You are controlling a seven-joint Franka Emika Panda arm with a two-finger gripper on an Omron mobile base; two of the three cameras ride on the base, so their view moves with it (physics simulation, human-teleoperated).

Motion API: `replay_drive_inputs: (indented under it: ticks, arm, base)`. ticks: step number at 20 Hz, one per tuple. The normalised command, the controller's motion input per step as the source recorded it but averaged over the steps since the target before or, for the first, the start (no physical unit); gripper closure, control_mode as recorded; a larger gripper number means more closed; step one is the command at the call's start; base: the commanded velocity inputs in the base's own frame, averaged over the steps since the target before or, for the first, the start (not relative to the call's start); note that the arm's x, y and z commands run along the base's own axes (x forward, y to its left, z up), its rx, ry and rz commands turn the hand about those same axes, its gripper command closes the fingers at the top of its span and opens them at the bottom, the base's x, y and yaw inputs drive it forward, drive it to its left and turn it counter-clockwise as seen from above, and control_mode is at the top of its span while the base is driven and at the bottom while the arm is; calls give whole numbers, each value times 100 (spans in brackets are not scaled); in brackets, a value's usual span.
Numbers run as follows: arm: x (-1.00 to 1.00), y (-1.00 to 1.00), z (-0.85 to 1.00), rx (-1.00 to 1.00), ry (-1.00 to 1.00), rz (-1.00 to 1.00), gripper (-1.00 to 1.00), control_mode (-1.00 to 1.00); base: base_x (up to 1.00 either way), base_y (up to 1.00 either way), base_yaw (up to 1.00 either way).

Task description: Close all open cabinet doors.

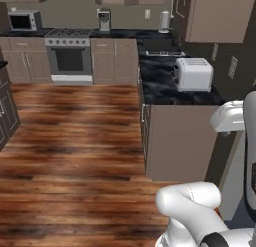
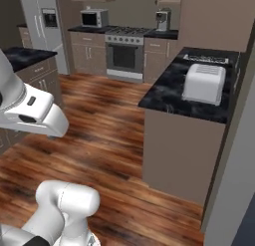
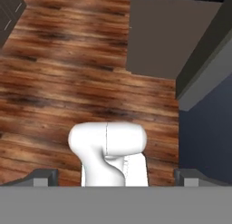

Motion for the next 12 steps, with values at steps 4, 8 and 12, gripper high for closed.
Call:
replay_drive_inputs:
  ticks: [4,8,12]
  arm:
    - [0,0,0,0,0,0,-100,100]
    - [0,0,0,0,0,0,-100,100]
    - [0,0,0,0,0,0,-100,100]
  base:
    - [32,27,-14]
    - [37,44,-10]
    - [46,57,-9]
